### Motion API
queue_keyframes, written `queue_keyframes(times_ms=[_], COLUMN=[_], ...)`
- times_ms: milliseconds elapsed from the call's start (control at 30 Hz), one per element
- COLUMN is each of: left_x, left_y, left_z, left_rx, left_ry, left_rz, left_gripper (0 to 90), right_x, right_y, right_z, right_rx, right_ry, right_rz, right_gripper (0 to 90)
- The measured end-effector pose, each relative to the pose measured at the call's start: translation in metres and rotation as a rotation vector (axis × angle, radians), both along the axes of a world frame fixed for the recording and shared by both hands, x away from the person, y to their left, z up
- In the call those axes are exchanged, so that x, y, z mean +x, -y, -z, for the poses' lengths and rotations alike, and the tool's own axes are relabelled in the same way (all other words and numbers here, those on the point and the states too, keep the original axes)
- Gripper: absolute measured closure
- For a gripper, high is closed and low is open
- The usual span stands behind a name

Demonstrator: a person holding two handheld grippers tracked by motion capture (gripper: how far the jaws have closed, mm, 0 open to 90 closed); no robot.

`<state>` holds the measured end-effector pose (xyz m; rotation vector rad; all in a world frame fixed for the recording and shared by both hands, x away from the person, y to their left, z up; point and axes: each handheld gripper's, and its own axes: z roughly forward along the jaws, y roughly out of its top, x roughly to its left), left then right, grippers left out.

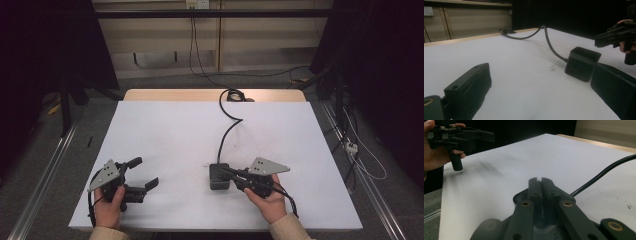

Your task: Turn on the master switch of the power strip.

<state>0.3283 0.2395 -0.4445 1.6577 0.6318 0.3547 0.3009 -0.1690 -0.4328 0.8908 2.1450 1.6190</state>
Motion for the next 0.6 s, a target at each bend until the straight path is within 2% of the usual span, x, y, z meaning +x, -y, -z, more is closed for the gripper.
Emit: queue_keyframes(times_ms=[600], left_x=[0.000], left_y=[-0.001], left_z=[0.000], left_rx=[-0.002], left_ry=[-0.004], left_rz=[0.000], left_gripper=[2.9], right_x=[0.003], right_y=[-0.012], right_z=[0.002], right_rx=[-0.032], right_ry=[-0.006], right_rz=[-0.017], right_gripper=[90.0])
